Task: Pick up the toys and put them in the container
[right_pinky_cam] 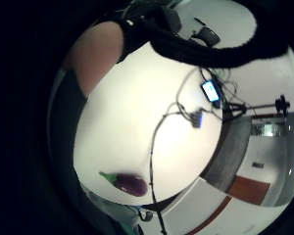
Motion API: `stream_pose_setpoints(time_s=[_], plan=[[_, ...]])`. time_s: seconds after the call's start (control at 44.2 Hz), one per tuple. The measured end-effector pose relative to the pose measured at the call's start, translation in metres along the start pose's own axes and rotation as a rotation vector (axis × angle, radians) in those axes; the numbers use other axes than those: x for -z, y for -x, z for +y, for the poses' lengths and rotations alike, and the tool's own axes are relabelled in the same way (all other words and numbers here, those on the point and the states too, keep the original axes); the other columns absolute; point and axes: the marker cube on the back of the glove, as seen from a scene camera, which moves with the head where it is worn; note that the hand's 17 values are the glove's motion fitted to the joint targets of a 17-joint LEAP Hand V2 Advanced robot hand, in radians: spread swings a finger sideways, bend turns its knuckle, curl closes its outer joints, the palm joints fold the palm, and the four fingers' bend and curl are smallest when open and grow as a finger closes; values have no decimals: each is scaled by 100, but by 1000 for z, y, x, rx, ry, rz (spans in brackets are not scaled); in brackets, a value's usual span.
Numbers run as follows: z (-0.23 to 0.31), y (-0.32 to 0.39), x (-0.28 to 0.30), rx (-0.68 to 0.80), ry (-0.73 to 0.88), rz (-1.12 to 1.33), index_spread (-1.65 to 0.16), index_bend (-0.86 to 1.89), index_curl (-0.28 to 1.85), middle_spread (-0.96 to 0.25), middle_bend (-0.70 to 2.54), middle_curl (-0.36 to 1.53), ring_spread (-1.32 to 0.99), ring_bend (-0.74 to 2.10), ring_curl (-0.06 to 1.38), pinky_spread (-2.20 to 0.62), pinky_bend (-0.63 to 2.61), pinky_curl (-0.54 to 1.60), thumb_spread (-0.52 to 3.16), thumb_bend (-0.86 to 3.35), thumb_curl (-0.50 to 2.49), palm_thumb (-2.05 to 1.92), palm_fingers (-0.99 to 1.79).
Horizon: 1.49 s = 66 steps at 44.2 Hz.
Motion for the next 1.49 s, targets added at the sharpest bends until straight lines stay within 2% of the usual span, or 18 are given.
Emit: stream_pose_setpoints(time_s=[0.113,0.249,0.339,0.52,0.656,0.973,1.108,1.176,1.38,1.493], plan=[[34,-44,-1,-121,-13,-39,-34,14,30,-13,11,26,-8,17,39,6,87,34,122,-5,29,-7,-20],[67,-52,-23,-133,17,-57,-34,14,29,-13,11,25,-8,18,38,6,87,34,122,-5,27,-7,-18],[104,-38,-48,-106,57,-68,-34,14,29,-13,12,24,-8,18,37,6,88,34,122,-5,26,-7,-18],[212,4,-112,-92,79,-79,-34,13,28,-12,12,22,-6,18,37,6,88,34,123,-5,24,-6,-20],[252,24,-150,-94,112,-105,-34,14,27,-12,12,22,-5,18,36,6,86,34,123,-5,24,-6,-19],[232,18,-204,-144,179,-62,-35,14,27,-12,12,20,-3,18,35,6,88,34,125,-3,24,-3,-15],[227,15,-241,-173,133,-10,-36,11,26,-12,10,18,-7,35,38,4,104,38,125,-1,26,0,2],[225,14,-245,-186,113,-16,-37,13,25,-14,18,19,-12,44,39,2,103,37,125,-1,28,2,15],[223,12,-247,-186,90,-1,-40,17,27,-17,25,25,-21,56,44,-3,97,36,126,-1,31,5,25],[221,12,-246,-192,43,7,-40,20,28,-19,35,29,-27,61,45,-9,90,33,128,0,32,7,39]])
